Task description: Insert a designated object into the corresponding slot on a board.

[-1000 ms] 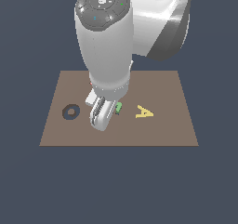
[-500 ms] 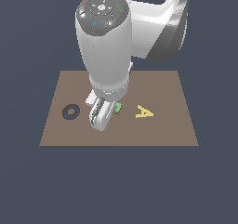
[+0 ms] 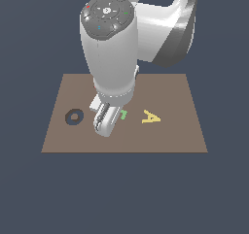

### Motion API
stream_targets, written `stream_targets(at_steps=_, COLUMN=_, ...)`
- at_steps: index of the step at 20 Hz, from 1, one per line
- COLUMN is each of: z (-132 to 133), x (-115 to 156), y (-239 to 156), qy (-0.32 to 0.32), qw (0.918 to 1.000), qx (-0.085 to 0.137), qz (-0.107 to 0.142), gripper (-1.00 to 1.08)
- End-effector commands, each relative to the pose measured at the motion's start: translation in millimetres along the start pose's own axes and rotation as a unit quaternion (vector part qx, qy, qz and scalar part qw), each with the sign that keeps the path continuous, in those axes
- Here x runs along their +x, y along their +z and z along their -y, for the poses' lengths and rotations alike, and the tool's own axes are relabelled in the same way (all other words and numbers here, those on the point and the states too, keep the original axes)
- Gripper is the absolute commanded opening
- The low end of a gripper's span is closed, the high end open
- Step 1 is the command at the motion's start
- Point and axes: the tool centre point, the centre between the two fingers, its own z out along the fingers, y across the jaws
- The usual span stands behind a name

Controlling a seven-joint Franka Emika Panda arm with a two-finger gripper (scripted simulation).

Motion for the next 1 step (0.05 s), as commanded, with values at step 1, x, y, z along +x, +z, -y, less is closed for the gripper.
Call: stream_targets(at_steps=1, z=0.0, x=0.0, y=0.0, qy=0.0, qw=1.0, qx=0.0, qz=0.0, gripper=1.0)
